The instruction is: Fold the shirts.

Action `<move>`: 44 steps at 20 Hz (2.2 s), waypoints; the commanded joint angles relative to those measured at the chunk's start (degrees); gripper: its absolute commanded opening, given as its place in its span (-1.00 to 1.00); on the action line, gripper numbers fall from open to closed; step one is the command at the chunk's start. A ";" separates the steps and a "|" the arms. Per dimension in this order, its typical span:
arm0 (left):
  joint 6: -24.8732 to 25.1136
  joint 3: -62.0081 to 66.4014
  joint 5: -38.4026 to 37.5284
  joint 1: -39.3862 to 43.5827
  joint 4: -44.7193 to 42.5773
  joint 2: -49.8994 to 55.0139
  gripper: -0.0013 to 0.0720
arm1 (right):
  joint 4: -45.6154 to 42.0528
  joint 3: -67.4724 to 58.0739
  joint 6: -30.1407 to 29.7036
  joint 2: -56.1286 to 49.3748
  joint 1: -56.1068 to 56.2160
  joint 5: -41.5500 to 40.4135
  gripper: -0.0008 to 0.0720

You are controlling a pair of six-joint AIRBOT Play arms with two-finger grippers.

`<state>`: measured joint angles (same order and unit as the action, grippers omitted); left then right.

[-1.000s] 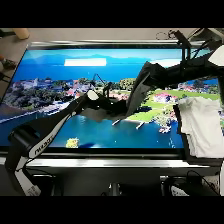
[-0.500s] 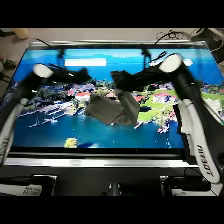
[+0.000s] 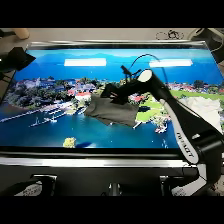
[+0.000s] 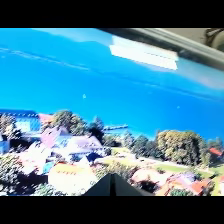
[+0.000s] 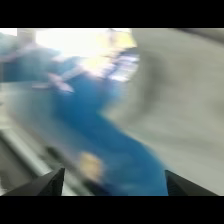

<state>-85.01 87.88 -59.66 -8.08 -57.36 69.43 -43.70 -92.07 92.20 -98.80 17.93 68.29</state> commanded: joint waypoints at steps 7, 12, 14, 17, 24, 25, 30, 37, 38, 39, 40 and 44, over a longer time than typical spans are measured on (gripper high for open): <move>1.03 -6.29 -3.52 0.74 -3.72 -1.16 -0.90 | -14.53 20.52 4.98 2.60 -12.87 1.51 0.86; 1.01 -6.27 -3.52 3.19 -3.67 -1.33 -0.90 | -3.89 20.59 2.60 -1.86 -10.86 -5.27 0.60; 1.01 -6.27 -3.37 3.91 -3.65 -1.36 -0.90 | 2.82 20.44 -1.97 -2.14 -10.97 -6.88 -0.61; 1.03 -6.27 -3.34 4.24 -3.67 -1.31 -0.90 | 9.49 13.35 -7.96 -1.20 -14.56 -1.01 -0.93; 2.16 -6.29 -2.40 4.24 -3.74 -1.20 -0.90 | -2.64 -8.24 5.18 9.42 -38.66 13.18 -0.93; 2.21 -6.27 -2.10 4.24 -3.74 -1.18 -0.90 | -2.62 -9.73 5.77 10.93 -42.80 15.89 -0.93; 2.80 -6.29 -0.63 4.24 -3.72 -1.11 -0.90 | -2.54 -11.50 9.01 18.12 -58.53 23.21 -0.93; 4.13 -6.40 1.38 4.24 -3.74 -1.09 -0.90 | -2.40 -11.50 11.17 24.65 -69.64 33.24 -0.93; 4.31 -6.62 1.86 4.24 -3.74 -1.07 -0.90 | -4.33 -11.50 11.28 24.87 -70.58 35.95 -0.93; 4.28 -6.93 2.36 4.24 -3.72 -1.01 -0.90 | -9.20 -11.28 11.23 25.00 -70.99 37.59 -0.93; 4.31 -7.26 2.82 4.24 -3.72 -0.90 -0.90 | -16.55 -10.49 11.39 25.64 -70.97 37.64 -0.93; 4.28 -7.65 2.97 4.24 -3.72 -0.44 -0.90 | -33.46 3.52 9.44 29.59 -70.93 37.70 -0.93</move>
<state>-80.84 80.49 -57.30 -3.84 -61.08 68.79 -64.25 -96.55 103.04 -71.70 -52.45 104.05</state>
